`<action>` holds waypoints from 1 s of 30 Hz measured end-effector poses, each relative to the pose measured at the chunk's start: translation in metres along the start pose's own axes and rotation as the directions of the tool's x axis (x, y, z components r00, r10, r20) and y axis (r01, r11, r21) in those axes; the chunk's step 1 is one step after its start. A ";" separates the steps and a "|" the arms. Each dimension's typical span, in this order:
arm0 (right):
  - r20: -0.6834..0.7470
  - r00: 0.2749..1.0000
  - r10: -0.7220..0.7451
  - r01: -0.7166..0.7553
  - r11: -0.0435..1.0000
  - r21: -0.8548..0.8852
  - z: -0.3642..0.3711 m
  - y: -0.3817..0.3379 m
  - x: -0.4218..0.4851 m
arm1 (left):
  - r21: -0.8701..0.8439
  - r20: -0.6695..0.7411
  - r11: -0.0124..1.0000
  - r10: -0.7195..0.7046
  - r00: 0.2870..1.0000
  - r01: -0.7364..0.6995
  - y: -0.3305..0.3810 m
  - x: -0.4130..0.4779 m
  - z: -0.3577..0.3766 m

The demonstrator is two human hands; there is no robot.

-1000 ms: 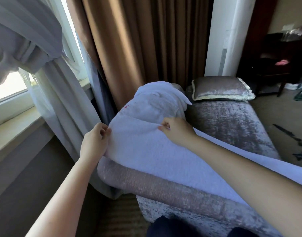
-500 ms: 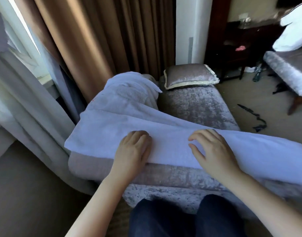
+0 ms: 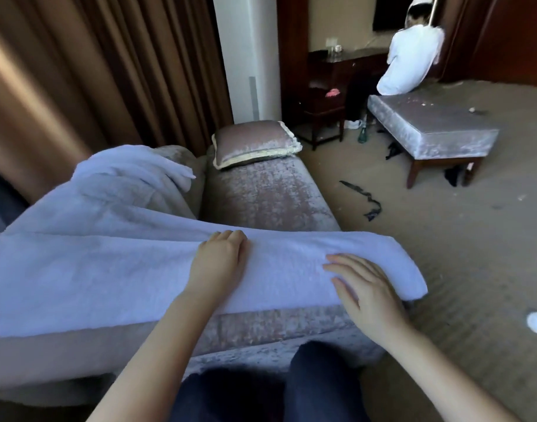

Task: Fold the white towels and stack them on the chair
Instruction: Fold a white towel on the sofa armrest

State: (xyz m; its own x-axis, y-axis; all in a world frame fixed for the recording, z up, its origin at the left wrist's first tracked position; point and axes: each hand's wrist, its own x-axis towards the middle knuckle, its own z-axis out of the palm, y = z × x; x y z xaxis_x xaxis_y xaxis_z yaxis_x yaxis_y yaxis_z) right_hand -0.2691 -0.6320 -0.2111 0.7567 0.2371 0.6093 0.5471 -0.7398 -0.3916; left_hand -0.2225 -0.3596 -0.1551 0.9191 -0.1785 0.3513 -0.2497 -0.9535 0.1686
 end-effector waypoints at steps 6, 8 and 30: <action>0.071 0.959 0.276 -0.271 0.960 -0.067 -0.031 0.051 0.047 | -0.007 0.223 1.000 -0.024 0.974 0.026 0.002 0.033 0.012; 0.240 0.914 0.327 -0.306 0.944 -0.120 -0.033 0.064 0.055 | -0.033 0.186 0.999 -0.014 0.983 0.020 -0.002 0.035 0.017; -0.057 0.986 0.159 -0.169 0.951 -0.259 -0.024 0.067 0.066 | 0.134 -0.204 0.986 0.121 0.971 -0.095 0.002 0.047 0.019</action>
State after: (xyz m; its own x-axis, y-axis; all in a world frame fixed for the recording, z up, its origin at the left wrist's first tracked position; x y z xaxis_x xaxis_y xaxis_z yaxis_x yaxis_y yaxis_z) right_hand -0.1911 -0.6812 -0.1806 0.8128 0.0801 0.5770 0.3001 -0.9065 -0.2969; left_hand -0.1743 -0.3744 -0.1562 0.8003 -0.2394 0.5497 -0.2925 -0.9562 0.0095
